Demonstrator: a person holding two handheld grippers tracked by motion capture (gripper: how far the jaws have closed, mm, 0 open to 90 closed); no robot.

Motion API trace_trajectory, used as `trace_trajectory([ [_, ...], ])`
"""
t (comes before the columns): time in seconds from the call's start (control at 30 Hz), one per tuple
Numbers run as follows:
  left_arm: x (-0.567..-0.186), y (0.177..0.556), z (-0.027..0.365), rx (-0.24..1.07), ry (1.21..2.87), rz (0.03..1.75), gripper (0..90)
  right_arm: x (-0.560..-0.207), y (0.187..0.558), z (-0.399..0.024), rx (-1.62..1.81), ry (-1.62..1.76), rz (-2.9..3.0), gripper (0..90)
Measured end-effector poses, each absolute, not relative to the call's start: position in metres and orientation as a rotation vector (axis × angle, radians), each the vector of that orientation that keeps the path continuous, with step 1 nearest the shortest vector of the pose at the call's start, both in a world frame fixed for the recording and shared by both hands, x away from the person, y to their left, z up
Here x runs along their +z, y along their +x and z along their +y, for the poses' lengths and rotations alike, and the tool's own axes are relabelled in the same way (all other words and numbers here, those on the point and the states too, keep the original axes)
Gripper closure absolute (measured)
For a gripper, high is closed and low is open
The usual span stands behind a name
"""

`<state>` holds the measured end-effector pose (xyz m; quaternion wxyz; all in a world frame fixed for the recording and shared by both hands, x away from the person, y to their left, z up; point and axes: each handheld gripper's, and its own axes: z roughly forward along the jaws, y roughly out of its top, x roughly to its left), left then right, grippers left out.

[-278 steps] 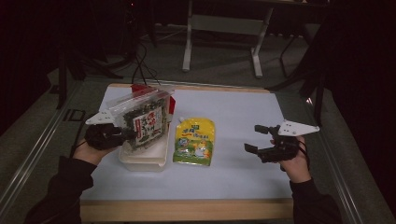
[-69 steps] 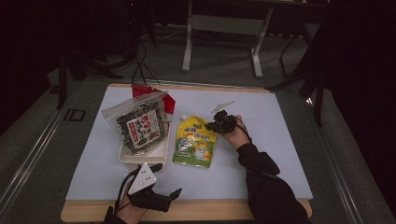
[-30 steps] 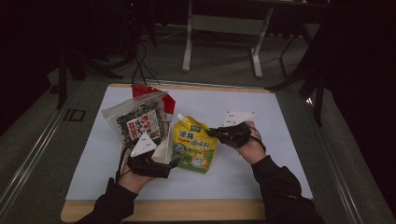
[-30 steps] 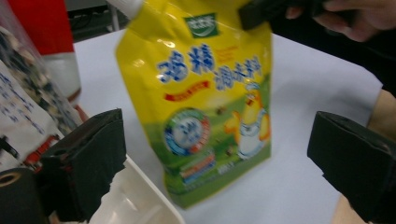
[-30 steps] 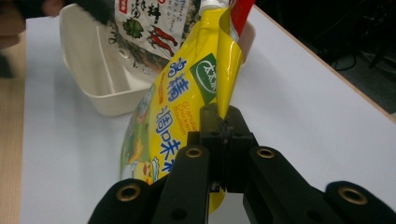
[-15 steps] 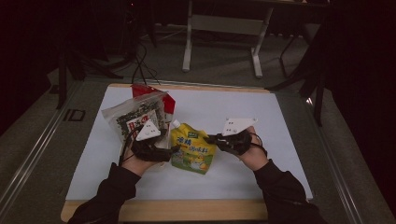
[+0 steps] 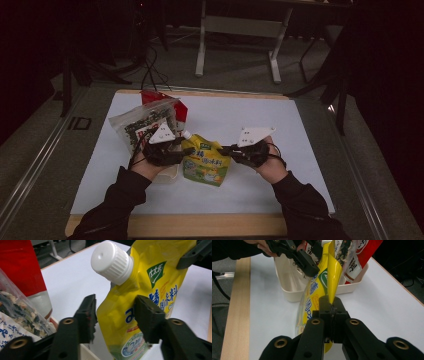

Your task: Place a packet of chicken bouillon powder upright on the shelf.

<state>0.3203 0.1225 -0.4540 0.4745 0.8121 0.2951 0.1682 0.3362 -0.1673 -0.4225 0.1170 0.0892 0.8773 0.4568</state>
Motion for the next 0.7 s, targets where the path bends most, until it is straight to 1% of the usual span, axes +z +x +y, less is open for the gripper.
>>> trace_trajectory([
  [0.03, -0.4533, 0.3203, 0.1236, 0.417, 1.987, 0.728, 62.7, -0.4225, 0.3364, -0.1674, 1.334, 0.260, 2.568, 89.3],
  [0.13, -0.4523, 0.3200, 0.1257, 0.418, 1.997, 0.720, 71.7, -0.4232, 0.3370, -0.1681, 1.336, 0.268, 2.571, 89.3],
  [0.2, -0.4517, 0.3180, 0.1263, 0.437, 2.000, 0.711, 79.6, -0.4238, 0.3372, -0.1684, 1.333, 0.268, 2.573, 89.2],
  [0.23, -0.4519, 0.3173, 0.1262, 0.442, 2.000, 0.707, 81.5, -0.4241, 0.3371, -0.1686, 1.334, 0.272, 2.572, 89.2],
  [0.3, -0.4522, 0.3168, 0.1262, 0.439, 1.998, 0.703, 88.9, -0.4244, 0.3371, -0.1686, 1.333, 0.274, 2.574, 89.2],
  [0.47, -0.4527, 0.3137, 0.1274, 0.457, 2.000, 0.684, 90.0, -0.4249, 0.3370, -0.1693, 1.344, 0.282, 2.563, 89.1],
  [0.57, -0.4527, 0.3132, 0.1287, 0.452, 2.000, 0.672, 90.0, -0.4247, 0.3390, -0.1699, 1.349, 0.307, 2.561, 87.1],
  [0.6, -0.4528, 0.3132, 0.1290, 0.448, 1.998, 0.670, 90.0, -0.4245, 0.3397, -0.1703, 1.350, 0.312, 2.562, 84.4],
  [0.67, -0.4529, 0.3128, 0.1297, 0.449, 1.999, 0.658, 90.0, -0.4237, 0.3410, -0.1719, 1.357, 0.341, 2.541, 72.9],
  [0.7, -0.4529, 0.3128, 0.1297, 0.449, 1.999, 0.658, 90.0, -0.4237, 0.3410, -0.1719, 1.357, 0.341, 2.541, 72.9],
])
